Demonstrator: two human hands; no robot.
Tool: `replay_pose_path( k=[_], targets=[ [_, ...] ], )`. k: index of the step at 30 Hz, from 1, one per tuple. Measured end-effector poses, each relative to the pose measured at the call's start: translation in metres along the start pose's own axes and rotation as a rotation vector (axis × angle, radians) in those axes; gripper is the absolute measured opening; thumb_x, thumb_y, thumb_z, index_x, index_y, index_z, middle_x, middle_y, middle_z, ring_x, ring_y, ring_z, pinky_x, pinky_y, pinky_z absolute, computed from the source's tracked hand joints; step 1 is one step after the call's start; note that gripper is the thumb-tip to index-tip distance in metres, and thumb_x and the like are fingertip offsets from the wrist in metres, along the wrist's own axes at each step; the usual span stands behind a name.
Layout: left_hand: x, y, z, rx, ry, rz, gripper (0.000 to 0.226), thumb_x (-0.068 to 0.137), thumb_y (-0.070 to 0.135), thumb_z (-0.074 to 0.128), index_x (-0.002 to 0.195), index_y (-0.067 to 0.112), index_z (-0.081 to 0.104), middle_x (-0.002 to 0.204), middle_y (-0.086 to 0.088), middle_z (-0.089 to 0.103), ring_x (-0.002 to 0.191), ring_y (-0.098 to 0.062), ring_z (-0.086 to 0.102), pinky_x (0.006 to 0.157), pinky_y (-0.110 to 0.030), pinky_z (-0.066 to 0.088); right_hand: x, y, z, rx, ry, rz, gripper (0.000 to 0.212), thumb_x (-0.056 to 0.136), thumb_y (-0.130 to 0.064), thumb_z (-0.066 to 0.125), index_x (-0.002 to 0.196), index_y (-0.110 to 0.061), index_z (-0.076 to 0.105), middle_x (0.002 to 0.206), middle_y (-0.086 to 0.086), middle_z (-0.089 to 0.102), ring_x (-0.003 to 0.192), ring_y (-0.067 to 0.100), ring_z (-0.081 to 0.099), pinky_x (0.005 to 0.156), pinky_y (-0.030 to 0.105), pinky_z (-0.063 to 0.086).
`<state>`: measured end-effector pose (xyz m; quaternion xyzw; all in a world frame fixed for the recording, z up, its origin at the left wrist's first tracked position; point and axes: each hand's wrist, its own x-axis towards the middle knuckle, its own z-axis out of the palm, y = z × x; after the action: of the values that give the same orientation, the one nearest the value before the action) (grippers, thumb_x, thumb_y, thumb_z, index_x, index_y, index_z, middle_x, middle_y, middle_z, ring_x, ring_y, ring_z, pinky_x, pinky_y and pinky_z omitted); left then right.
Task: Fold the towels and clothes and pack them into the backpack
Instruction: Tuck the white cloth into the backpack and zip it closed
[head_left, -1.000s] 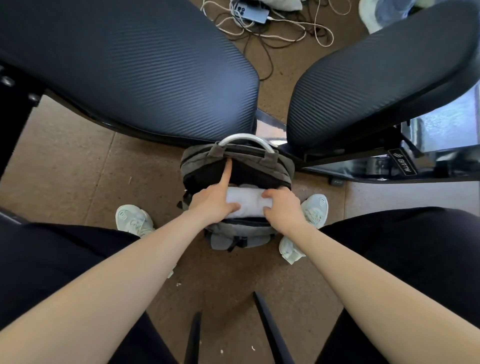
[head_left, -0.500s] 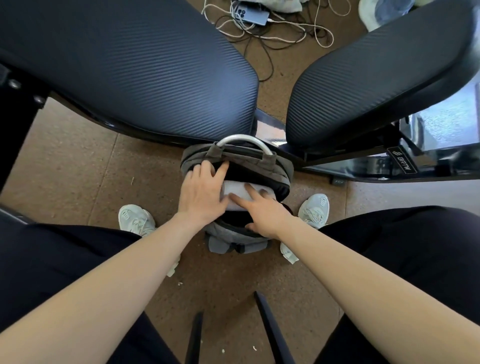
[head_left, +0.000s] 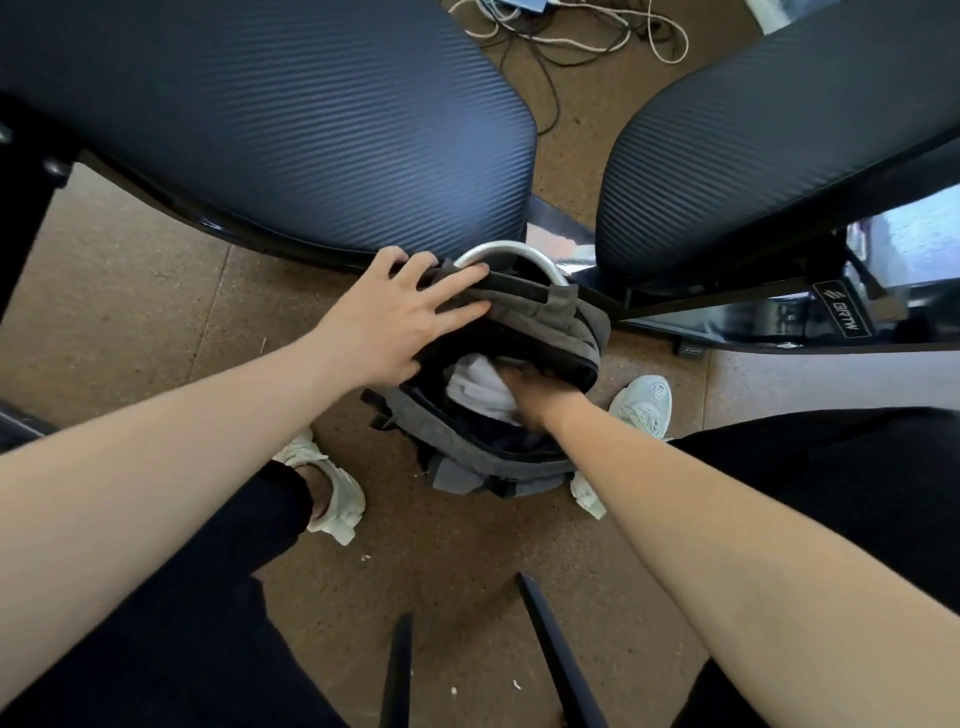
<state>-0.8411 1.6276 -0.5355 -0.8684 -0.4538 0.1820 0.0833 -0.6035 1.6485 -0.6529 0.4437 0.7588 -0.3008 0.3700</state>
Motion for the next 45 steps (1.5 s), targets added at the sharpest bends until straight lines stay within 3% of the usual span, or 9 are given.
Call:
replay_pose_path(
  k=[5, 9, 13, 17, 21, 26, 31, 37, 45],
  targets=[
    [-0.004, 0.015, 0.010, -0.138, -0.011, -0.059, 0.137, 0.055, 0.088, 0.068, 0.164, 0.029, 0.010, 0.172, -0.009, -0.012, 0.152, -0.043, 0.016, 0.121, -0.061, 0.012, -0.012, -0.012, -0.001, -0.149, 0.170, 0.010, 0.092, 0.091, -0.035, 0.067, 0.160, -0.025, 0.007, 0.159, 0.012, 0.023, 0.144, 0.037, 0.026, 0.115, 0.052, 0.027],
    [-0.004, 0.017, 0.013, -0.170, -0.035, -0.052, 0.152, 0.046, 0.092, 0.069, 0.164, 0.024, 0.002, 0.170, -0.011, -0.021, 0.155, -0.045, 0.007, 0.124, -0.063, 0.003, -0.041, -0.033, 0.004, -0.289, 0.332, -0.151, 0.112, 0.085, -0.056, 0.068, 0.160, -0.028, -0.010, 0.158, 0.012, 0.021, 0.138, 0.042, 0.031, 0.109, 0.059, 0.032],
    [-0.003, 0.018, 0.015, -0.195, -0.033, -0.048, 0.152, 0.048, 0.091, 0.070, 0.164, 0.025, -0.002, 0.170, -0.010, -0.024, 0.155, -0.046, 0.005, 0.124, -0.063, 0.003, -0.031, -0.036, 0.007, -0.438, 0.254, -0.170, 0.115, 0.089, -0.056, 0.065, 0.157, -0.031, -0.024, 0.166, 0.014, 0.004, 0.148, 0.042, 0.018, 0.115, 0.065, 0.023],
    [-0.003, 0.016, 0.015, -0.194, -0.031, -0.047, 0.150, 0.049, 0.091, 0.069, 0.164, 0.027, -0.002, 0.170, -0.009, -0.022, 0.156, -0.044, 0.005, 0.124, -0.062, 0.005, 0.003, -0.029, -0.003, -0.352, 0.123, -0.073, 0.126, 0.082, -0.042, 0.078, 0.158, -0.028, -0.022, 0.164, 0.014, 0.013, 0.147, 0.041, 0.024, 0.113, 0.061, 0.030],
    [-0.002, 0.015, 0.015, -0.198, -0.037, -0.048, 0.148, 0.050, 0.090, 0.070, 0.164, 0.027, 0.000, 0.170, -0.008, -0.022, 0.156, -0.043, 0.004, 0.124, -0.062, 0.003, 0.020, -0.008, -0.015, -0.193, 0.077, -0.087, 0.113, 0.088, -0.025, 0.073, 0.161, -0.031, -0.013, 0.170, 0.006, 0.004, 0.154, 0.036, 0.014, 0.122, 0.053, 0.022],
    [0.001, 0.016, 0.013, -0.217, -0.051, -0.058, 0.149, 0.050, 0.090, 0.070, 0.164, 0.026, 0.001, 0.170, -0.008, -0.024, 0.156, -0.044, 0.003, 0.124, -0.063, 0.001, 0.018, -0.021, -0.007, -0.346, 0.134, -0.012, 0.108, 0.091, -0.038, 0.065, 0.160, -0.026, -0.017, 0.167, 0.007, 0.011, 0.148, 0.033, 0.020, 0.117, 0.050, 0.020],
    [0.001, 0.013, 0.012, -0.242, -0.077, -0.036, 0.150, 0.049, 0.087, 0.074, 0.164, 0.028, -0.002, 0.169, -0.006, -0.027, 0.156, -0.043, 0.001, 0.123, -0.062, 0.000, -0.012, -0.038, -0.012, -0.397, 0.210, -0.141, 0.114, 0.087, -0.050, 0.070, 0.157, -0.041, -0.020, 0.167, 0.007, -0.003, 0.148, 0.041, 0.008, 0.112, 0.066, 0.022],
    [-0.001, -0.003, 0.010, -0.283, -0.089, 0.029, 0.150, 0.046, 0.092, 0.071, 0.164, 0.030, 0.000, 0.170, 0.000, -0.025, 0.156, -0.037, 0.003, 0.123, -0.055, 0.007, 0.009, -0.037, 0.008, -0.480, 0.057, -0.249, 0.078, 0.105, -0.041, 0.045, 0.154, -0.055, -0.015, 0.164, -0.006, -0.037, 0.148, 0.058, -0.018, 0.110, 0.082, 0.015],
    [0.000, -0.009, 0.011, -0.298, -0.078, 0.031, 0.150, 0.043, 0.096, 0.065, 0.164, 0.030, 0.007, 0.172, 0.004, -0.017, 0.154, -0.032, 0.007, 0.120, -0.049, 0.007, 0.055, -0.031, 0.016, -0.323, 0.006, -0.137, 0.072, 0.102, -0.052, 0.033, 0.154, -0.052, -0.015, 0.169, 0.006, -0.022, 0.153, 0.049, -0.010, 0.113, 0.075, 0.008]
  ],
)
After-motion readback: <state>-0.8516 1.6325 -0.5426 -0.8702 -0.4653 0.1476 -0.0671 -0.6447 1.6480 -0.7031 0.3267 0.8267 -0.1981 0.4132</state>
